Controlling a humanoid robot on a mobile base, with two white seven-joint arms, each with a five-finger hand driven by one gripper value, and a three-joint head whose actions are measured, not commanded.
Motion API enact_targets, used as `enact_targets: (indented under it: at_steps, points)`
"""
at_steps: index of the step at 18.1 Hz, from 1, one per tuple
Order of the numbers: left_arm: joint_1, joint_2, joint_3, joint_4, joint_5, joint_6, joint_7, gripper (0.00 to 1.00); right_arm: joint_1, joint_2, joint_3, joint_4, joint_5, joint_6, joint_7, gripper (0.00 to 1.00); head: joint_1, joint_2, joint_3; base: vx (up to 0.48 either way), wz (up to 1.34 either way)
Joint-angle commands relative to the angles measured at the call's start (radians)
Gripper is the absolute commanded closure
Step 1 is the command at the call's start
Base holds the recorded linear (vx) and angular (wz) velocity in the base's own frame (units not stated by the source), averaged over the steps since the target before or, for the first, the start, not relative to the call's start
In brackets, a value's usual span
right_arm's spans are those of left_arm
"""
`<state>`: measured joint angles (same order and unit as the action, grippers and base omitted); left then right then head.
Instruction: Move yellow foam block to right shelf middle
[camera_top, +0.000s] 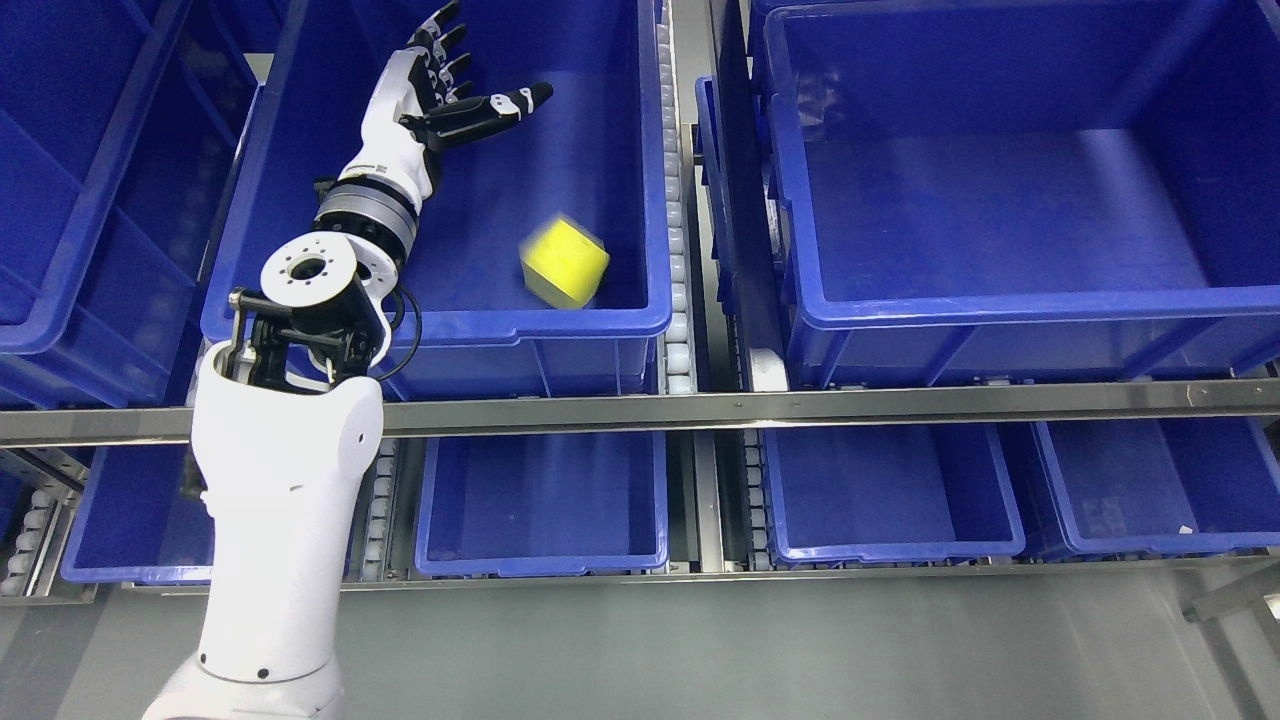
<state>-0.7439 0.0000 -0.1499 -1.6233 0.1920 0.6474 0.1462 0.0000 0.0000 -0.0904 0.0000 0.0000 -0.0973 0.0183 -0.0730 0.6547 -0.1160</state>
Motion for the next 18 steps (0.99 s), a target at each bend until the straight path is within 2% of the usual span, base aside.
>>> enact_targets:
  at_steps: [1, 3, 4, 8, 12, 15, 18]
  points:
    - [-0.052, 0.017, -0.007, 0.025, -0.066, 0.000, 0.000, 0.00, -0.003, -0.017, 0.000, -0.017, -0.002, 0.001, 0.000, 0.00, 0.0000, 0.000, 0.000, 0.000, 0.00]
    - [-0.086, 0.017, 0.048, 0.025, -0.066, -0.079, -0.007, 0.00, -0.003, -0.017, 0.000, -0.017, -0.002, 0.001, 0.000, 0.00, 0.0000, 0.000, 0.000, 0.000, 0.00]
    - [-0.086, 0.017, 0.070, 0.025, -0.066, -0.163, -0.011, 0.00, -0.003, -0.017, 0.000, -0.017, -0.002, 0.001, 0.000, 0.00, 0.0000, 0.000, 0.000, 0.000, 0.00]
    - [0.015, 0.017, 0.082, 0.000, -0.066, -0.591, -0.010, 0.00, -0.003, -0.017, 0.000, -0.017, -0.002, -0.001, 0.000, 0.00, 0.0000, 0.000, 0.000, 0.000, 0.00]
    - [0.167, 0.017, 0.085, -0.099, -0.066, -0.692, -0.011, 0.00, -0.003, -0.017, 0.000, -0.017, 0.000, 0.001, 0.000, 0.00, 0.0000, 0.000, 0.000, 0.000, 0.00]
    - [0.264, 0.035, 0.069, -0.099, -0.066, -0.853, -0.017, 0.00, -0.003, -0.017, 0.000, -0.017, -0.002, -0.001, 0.000, 0.00, 0.0000, 0.000, 0.000, 0.000, 0.00]
    - [0.313, 0.055, 0.090, -0.099, -0.066, -0.884, -0.017, 0.00, -0.003, -0.017, 0.000, -0.017, 0.000, 0.001, 0.000, 0.00, 0.0000, 0.000, 0.000, 0.000, 0.00]
